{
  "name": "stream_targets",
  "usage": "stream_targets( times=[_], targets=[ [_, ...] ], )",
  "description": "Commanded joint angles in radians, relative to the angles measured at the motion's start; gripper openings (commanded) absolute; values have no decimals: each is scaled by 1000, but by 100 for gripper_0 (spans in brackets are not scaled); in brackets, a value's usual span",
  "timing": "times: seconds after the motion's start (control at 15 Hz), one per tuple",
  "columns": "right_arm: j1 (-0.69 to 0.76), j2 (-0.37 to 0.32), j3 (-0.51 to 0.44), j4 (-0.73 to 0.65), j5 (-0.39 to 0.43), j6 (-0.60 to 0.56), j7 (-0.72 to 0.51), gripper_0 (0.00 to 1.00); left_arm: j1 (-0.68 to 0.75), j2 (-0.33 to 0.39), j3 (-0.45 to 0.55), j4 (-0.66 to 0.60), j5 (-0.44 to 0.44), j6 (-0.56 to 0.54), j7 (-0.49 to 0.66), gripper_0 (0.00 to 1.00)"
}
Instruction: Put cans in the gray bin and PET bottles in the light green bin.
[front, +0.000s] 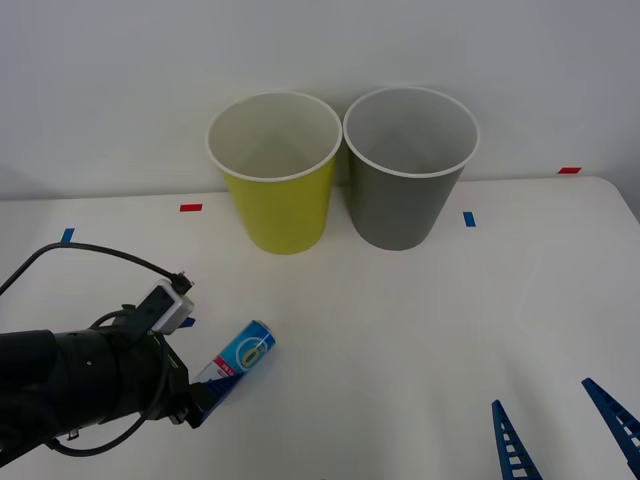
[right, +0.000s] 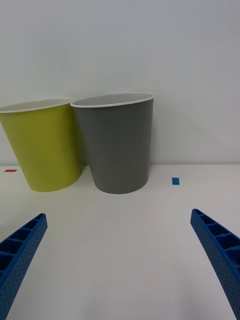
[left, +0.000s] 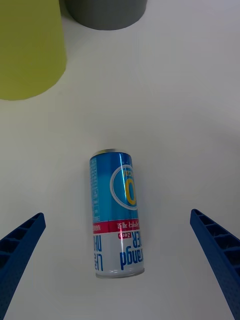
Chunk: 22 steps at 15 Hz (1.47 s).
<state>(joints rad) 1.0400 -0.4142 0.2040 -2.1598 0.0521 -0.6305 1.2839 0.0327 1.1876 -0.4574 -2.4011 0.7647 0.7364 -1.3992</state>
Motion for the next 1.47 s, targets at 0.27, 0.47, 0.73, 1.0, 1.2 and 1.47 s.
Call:
stream_targets(
  times=[0.27, 0.47, 0.73, 1.0, 1.2, 1.47],
  targets=[
    [0, 0, 0, 0, 0, 0, 0, 100, -139, -19, -86, 45, 12, 100, 60, 100],
    [0, 0, 0, 0, 0, 0, 0, 100, -148, -68, -86, 43, 10, 195, 151, 100],
    [0, 0, 0, 0, 0, 0, 0, 100, -174, -121, -87, 56, -65, 319, 186, 100],
    [0, 0, 0, 0, 0, 0, 0, 100, -220, -184, -86, 100, -70, 394, 203, 100],
    [0, 0, 0, 0, 0, 0, 0, 100, -255, -233, -92, 106, -74, 471, 197, 100],
    [0, 0, 0, 0, 0, 0, 0, 100, -382, -232, -282, 129, -180, 488, 296, 100]
  ],
)
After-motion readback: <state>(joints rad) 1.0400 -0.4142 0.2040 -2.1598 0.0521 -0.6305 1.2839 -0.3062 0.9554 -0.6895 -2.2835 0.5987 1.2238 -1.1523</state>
